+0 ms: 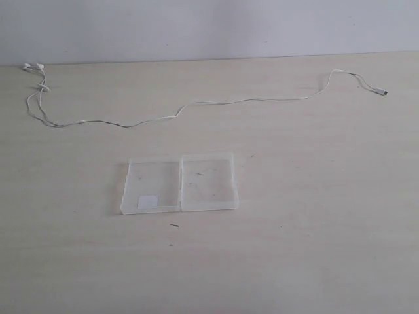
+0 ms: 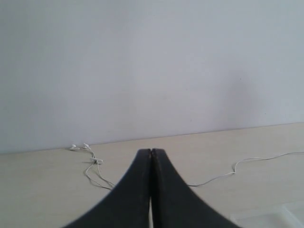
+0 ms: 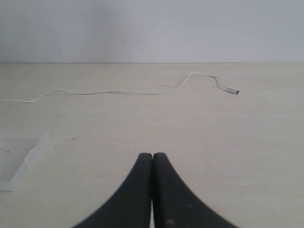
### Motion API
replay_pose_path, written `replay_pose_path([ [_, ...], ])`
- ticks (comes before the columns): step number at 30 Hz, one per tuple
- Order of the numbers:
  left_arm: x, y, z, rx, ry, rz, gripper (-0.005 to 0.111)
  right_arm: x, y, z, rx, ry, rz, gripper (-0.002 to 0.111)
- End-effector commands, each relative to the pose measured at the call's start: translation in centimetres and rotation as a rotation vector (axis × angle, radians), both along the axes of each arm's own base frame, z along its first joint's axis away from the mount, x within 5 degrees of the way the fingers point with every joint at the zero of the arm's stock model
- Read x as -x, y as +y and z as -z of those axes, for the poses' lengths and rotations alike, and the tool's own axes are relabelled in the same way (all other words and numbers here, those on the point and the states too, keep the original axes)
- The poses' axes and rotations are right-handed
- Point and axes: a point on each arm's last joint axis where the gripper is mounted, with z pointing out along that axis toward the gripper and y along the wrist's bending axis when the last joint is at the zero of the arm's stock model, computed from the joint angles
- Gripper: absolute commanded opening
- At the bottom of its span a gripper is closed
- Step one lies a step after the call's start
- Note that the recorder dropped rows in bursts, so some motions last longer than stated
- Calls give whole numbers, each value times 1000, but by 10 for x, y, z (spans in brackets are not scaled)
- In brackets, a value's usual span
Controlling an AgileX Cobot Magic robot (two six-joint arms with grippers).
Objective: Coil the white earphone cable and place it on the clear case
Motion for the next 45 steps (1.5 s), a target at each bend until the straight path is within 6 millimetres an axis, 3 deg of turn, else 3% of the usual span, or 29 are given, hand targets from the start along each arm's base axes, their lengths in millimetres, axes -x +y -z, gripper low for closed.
replay_pose_path([
  [1, 1, 0, -1, 16, -9, 1, 0, 0, -1, 0, 4, -17, 7, 0],
  [11, 1, 0, -1, 16, -9, 1, 0, 0, -1, 0, 4, -17, 7, 0],
  [21, 1, 0, -1, 125, -8, 8, 0, 0, -1, 0, 4, -17, 7, 0],
  [29, 1, -1, -5, 406, -42, 39, 0, 0, -1, 0, 4, -17, 7, 0],
  [36, 6, -4, -26, 489, -274, 142, 0, 0, -1, 0, 4, -17, 7, 0],
  [40, 8, -3, -61, 510, -341, 157, 0, 0, -1, 0, 4, -17, 7, 0],
  [43, -6, -3, -95, 469, -308, 138, 0, 0, -1, 0, 4, -17, 7, 0],
  [45, -30, -4, -113, 438, -216, 108, 0, 0, -1, 0, 4, -17, 7, 0],
])
